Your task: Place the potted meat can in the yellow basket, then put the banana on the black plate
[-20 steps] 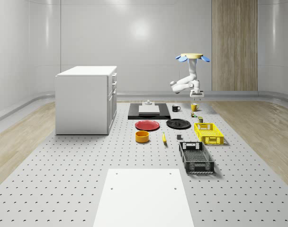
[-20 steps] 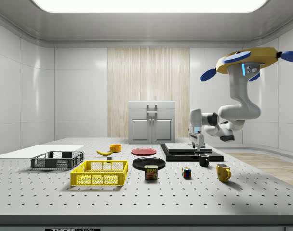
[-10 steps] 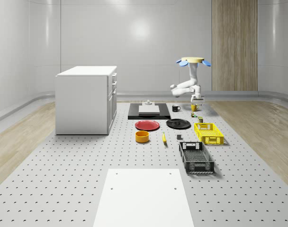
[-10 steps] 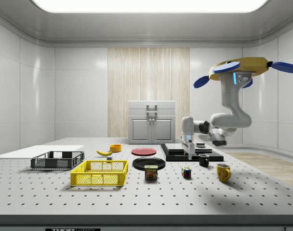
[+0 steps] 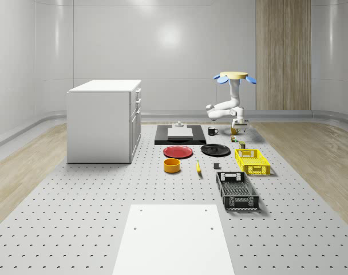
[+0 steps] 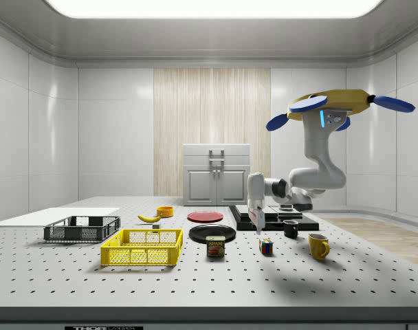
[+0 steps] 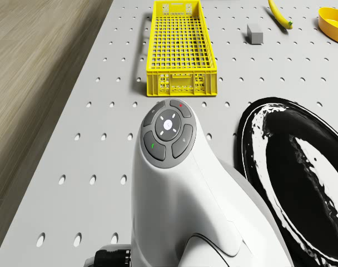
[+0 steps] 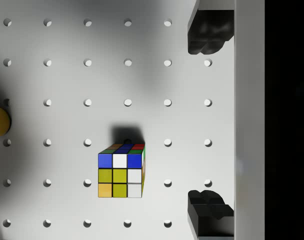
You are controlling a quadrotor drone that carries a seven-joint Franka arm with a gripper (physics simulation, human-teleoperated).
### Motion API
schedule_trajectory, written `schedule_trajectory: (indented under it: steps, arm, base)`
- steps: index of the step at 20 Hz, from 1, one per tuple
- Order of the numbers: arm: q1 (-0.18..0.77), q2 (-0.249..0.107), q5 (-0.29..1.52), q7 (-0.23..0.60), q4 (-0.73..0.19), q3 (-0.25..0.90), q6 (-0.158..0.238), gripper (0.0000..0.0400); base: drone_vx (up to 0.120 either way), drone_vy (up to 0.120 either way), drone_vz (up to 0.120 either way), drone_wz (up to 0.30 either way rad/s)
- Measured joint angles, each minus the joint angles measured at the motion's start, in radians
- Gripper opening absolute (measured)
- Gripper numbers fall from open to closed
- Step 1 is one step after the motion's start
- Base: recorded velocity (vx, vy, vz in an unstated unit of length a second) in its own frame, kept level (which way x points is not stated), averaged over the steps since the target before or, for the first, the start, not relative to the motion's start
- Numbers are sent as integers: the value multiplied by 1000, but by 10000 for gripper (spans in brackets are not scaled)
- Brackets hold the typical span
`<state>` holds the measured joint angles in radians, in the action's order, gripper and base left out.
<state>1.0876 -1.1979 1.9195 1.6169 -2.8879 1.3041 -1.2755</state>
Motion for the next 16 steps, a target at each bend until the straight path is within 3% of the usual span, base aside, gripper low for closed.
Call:
schedule_trajectory:
  steps: [16]
  arm:
    - [21,-70,-35,20,5,19,-65,400]
  base:
    - [120,0,0,0]
